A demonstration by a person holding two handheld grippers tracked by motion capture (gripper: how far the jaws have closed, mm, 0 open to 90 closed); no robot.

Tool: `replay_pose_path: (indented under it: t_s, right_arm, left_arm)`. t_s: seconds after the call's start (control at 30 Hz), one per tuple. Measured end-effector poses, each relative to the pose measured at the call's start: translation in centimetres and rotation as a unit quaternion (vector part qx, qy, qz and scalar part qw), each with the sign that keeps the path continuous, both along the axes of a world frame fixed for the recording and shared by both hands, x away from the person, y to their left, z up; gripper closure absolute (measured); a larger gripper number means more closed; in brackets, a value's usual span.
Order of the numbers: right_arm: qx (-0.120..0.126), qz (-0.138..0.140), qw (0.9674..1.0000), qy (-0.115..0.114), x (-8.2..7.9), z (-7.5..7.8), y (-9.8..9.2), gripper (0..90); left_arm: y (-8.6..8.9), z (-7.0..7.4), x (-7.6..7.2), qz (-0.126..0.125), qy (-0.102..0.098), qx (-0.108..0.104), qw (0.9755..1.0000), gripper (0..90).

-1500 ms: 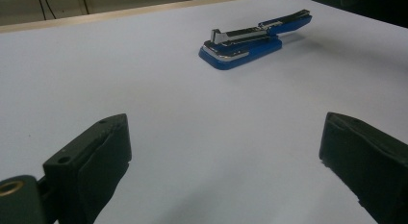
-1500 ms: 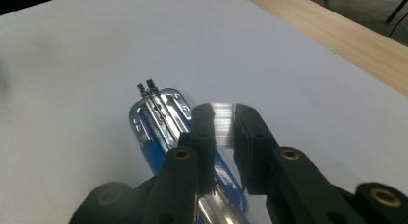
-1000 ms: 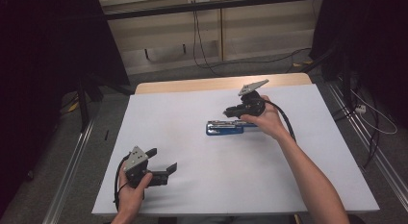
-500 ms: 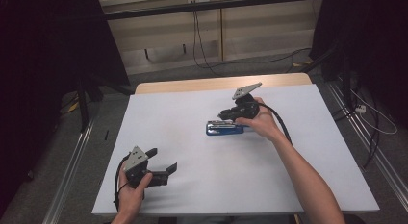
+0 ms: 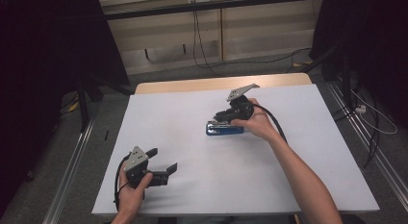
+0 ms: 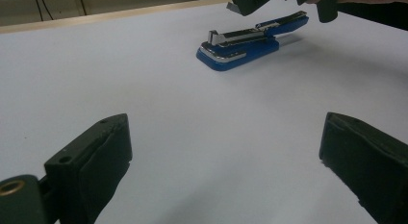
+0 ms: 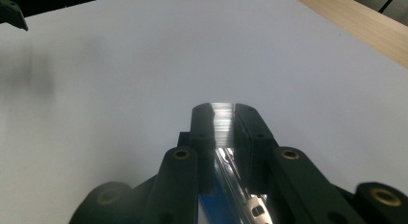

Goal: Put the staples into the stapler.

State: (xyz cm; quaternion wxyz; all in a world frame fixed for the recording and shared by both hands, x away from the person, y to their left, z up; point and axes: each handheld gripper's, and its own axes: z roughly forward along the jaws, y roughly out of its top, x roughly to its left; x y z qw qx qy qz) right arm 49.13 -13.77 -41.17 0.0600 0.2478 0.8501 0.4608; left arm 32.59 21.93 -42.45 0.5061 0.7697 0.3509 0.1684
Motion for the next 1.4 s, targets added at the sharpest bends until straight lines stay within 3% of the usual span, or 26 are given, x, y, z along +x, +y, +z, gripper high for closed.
replay_pose_path:
  t_s: [0.17,0.4,0.77,1.17,1.4]
  right_arm:
    - [-0.007,0.015,0.9996,-0.023,0.0,0.5,0.9,79.4]
    - [-0.020,0.031,0.9988,-0.032,0.6,0.3,1.3,79.4]
    - [-0.014,0.067,0.9976,-0.016,1.1,-0.3,1.6,79.4]
    - [-0.031,0.084,0.9956,-0.027,1.7,-0.5,1.4,79.4]
    - [-0.041,0.096,0.9943,-0.020,1.9,-0.7,1.4,79.4]
  left_arm:
    - [0.0,0.0,0.0,-0.002,0.001,-0.001,1.0000,4.4]
    - [0.1,0.1,-0.1,-0.002,-0.001,-0.001,1.0000,4.4]
    - [0.1,0.1,-0.1,-0.004,-0.002,-0.001,1.0000,4.7]
    - [0.0,0.1,-0.1,-0.008,0.000,-0.001,1.0000,5.0]
    - [0.0,0.0,-0.1,-0.009,0.002,-0.003,0.9999,5.1]
